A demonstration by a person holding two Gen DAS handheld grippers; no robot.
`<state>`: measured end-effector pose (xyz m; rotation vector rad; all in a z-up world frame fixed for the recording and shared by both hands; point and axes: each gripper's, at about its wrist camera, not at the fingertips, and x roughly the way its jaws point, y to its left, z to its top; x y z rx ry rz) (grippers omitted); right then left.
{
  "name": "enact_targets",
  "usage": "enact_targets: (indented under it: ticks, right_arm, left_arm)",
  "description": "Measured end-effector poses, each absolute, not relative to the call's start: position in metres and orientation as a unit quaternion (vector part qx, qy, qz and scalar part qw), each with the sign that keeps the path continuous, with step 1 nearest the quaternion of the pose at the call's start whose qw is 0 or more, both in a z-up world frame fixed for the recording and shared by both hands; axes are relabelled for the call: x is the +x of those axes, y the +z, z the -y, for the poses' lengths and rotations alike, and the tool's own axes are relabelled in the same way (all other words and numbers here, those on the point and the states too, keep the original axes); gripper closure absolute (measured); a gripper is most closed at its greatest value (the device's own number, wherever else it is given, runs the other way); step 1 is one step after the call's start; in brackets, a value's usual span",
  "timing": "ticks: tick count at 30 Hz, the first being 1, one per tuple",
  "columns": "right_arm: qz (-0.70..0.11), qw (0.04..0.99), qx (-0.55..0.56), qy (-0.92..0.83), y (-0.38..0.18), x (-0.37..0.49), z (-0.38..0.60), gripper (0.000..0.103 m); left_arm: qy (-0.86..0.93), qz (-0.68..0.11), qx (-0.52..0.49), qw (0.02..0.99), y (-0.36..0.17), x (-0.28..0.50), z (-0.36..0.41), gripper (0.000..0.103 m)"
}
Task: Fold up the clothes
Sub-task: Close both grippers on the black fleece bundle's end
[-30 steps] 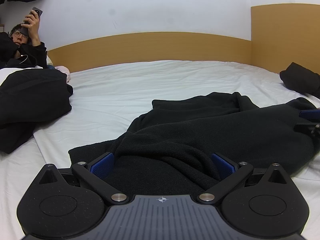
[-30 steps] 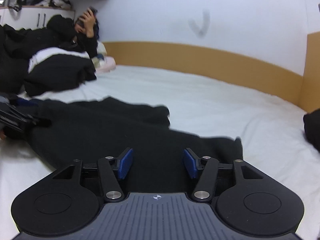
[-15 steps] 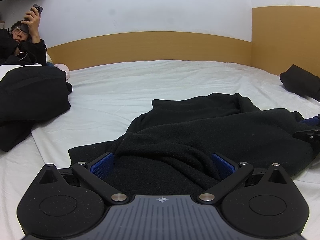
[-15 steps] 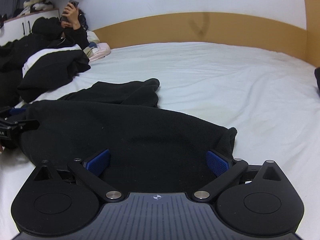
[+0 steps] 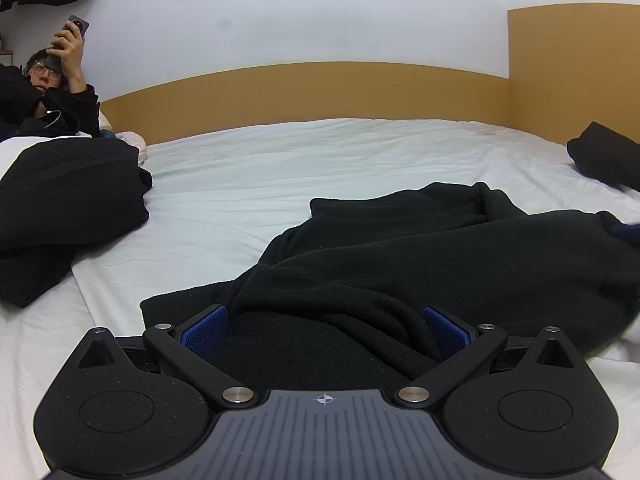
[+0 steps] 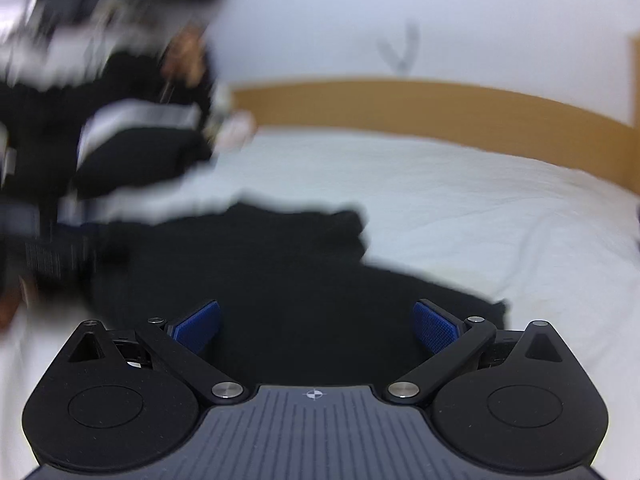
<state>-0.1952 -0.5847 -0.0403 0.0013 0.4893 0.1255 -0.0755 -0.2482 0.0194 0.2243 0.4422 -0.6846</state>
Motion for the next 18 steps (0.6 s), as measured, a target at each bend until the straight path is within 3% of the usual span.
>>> enact_targets:
  ticks: [5, 18]
  right_arm:
    - [-0.283, 0.957, -0.009, 0.069, -0.048, -0.185, 0.584, 0.000]
    - [-0.285, 0.956, -0.006, 0.071, -0.052, -0.175, 0.579, 0.000]
  left_arm:
    - [-0.322, -0.208, 0.123, 0.915, 0.020, -0.079, 0.251, 0.000]
    - [-0.314, -0.201, 0.133, 0.918, 0.020, -0.082, 0.253, 0.000]
